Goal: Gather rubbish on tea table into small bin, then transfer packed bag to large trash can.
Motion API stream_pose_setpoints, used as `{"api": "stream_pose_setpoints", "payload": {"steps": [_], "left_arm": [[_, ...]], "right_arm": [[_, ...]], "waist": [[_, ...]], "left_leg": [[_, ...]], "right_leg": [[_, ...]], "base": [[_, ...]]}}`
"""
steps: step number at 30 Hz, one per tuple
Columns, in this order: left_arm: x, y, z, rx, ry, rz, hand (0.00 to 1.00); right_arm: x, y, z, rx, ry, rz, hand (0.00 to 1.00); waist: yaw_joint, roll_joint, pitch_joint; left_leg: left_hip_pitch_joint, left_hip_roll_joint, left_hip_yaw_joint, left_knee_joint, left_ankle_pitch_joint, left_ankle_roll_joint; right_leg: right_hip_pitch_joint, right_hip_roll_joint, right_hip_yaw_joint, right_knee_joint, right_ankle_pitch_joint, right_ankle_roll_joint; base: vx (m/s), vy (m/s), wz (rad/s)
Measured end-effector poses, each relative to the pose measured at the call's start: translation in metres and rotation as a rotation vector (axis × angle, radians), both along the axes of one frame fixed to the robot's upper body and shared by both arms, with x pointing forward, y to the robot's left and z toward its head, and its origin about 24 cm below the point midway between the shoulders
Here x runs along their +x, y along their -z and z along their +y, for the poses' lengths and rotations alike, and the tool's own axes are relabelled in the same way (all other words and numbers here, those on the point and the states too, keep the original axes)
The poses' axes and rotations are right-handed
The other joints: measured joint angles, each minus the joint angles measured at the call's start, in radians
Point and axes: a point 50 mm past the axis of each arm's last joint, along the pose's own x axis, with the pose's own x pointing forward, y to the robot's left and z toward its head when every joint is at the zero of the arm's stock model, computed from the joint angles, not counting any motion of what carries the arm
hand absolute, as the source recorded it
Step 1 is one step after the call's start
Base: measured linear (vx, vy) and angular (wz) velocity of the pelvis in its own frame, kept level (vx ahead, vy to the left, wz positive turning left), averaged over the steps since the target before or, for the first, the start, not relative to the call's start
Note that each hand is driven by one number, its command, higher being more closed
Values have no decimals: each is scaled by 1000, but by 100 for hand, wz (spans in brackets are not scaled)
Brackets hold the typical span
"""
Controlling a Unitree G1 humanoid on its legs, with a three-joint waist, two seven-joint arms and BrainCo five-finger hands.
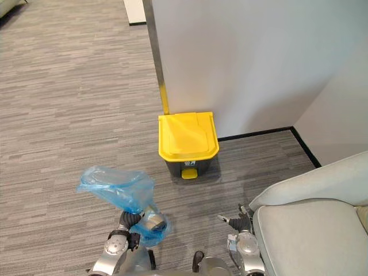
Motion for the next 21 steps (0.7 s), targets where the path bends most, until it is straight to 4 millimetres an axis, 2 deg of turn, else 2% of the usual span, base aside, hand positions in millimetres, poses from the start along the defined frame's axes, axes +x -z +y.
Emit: {"api": "stream_pose_setpoints", "payload": {"steps": [1, 2, 3, 4, 5, 7, 9, 10, 11, 14, 16, 17, 18, 19, 20, 21], "left_arm": [[0, 0, 3, 2, -12, 0, 100], [0, 0, 3, 2, -14, 0, 100], [0, 0, 3, 0, -15, 3, 100], [-1, 1, 3, 1, -16, 6, 100], [-2, 4, 6, 9, -18, 22, 100], [-2, 4, 14, 33, -17, 30, 100], [-2, 4, 16, 40, -16, 32, 100], [-8, 7, 18, 44, -19, 48, 100], [-10, 8, 19, 46, -21, 55, 100], [-12, 8, 22, 65, -3, 61, 100], [-11, 8, 23, 71, 1, 60, 100], [-9, 7, 23, 73, 2, 56, 100], [-7, 6, 23, 71, 1, 51, 100], [-4, 5, 23, 69, 0, 44, 100], [-4, 5, 23, 70, -1, 45, 100], [-6, 6, 29, 85, -2, 51, 100]], "right_arm": [[2, -1, 1, 3, 0, -6, 0], [3, -1, 0, 2, 2, -6, 0], [1, 0, -3, -6, 4, 3, 0], [-1, 2, -5, -9, 5, 16, 0], [-2, 5, -1, 1, 0, 33, 0], [-3, 6, 0, 4, 2, 37, 0], [-4, 7, -1, 3, 5, 43, 0], [-3, 7, 0, 5, 2, 46, 0], [-2, 7, 1, 6, 0, 43, 0], [-8, 10, 3, 11, -5, 60, 0], [-10, 11, 4, 15, -4, 65, 0], [-9, 11, 4, 14, -5, 64, 0], [-9, 10, 4, 14, -5, 63, 0], [-8, 10, 5, 14, -13, 61, 0], [-7, 10, 6, 14, -16, 61, 0], [-9, 11, 6, 15, -17, 67, 0]], "waist": [[0, -3, 3], [0, -3, 3], [0, 12, 0], [3, 18, 1], [4, -4, -3], [-3, -30, -7], [1, -33, -7], [2, -31, -7], [1, -29, -7], [-4, -33, -10], [-5, -40, -13], [-15, -36, -11], [-18, -32, -9], [-25, -25, -5], [-28, -26, -5], [-30, -43, -12]], "left_leg": [[-5, -39, -3, -178, 8, -1], [-1, -56, -5, -258, 23, -13], [23, -74, -7, -414, 132, -19], [38, -76, -4, -438, 209, 22], [55, -105, 10, -447, 203, 44], [69, -148, 31, -466, 184, 71], [97, -184, 52, -477, 151, 89], [130, -201, 58, -496, 125, 89], [149, -207, 60, -508, 117, 93], [234, -224, 50, -561, 96, 108], [262, -223, 34, -559, 83, 122], [286, -210, 20, -561, 81, 117], [295, -203, 12, -561, 77, 115], [314, -179, -6, -561, 73, 109], [323, -175, -10, -561, 69, 99], [340, -181, -17, -559, 53, 71]], "right_leg": [[21, -15, 15, -19, -2, 24], [25, -21, 25, -20, -6, 35], [31, -21, 42, -18, -19, 63], [35, -19, 58, -15, -29, 80], [44, -43, 77, -22, -33, 96], [47, -88, 83, -23, -55, 132], [45, -125, 92, 12, -72, 159], [26, -141, 114, 89, -88, 186], [8, -148, 119, 150, -95, 197], [-139, -170, 130, 521, -66, 266], [-204, -171, 115, 612, -106, 212], [-243, -163, 70, 595, -141, 177], [-259, -153, 52, 574, -148, 164], [-294, -125, 26, 474, -148, 148], [-302, -113, 25, 408, -129, 138], [-293, -98, 31, 234, -9, 126]], "base": [[282, 172, -33], [262, 191, -36], [287, 237, -40], [284, 240, -38], [241, 182, -21], [277, 190, -2], [272, 204, -18], [178, 148, -23], [179, 139, -13], [205, 86, 8], [289, -3, 27], [288, -68, 33], [352, -125, 53], [235, -120, 40], [291, -159, 45], [237, -128, 30]]}}
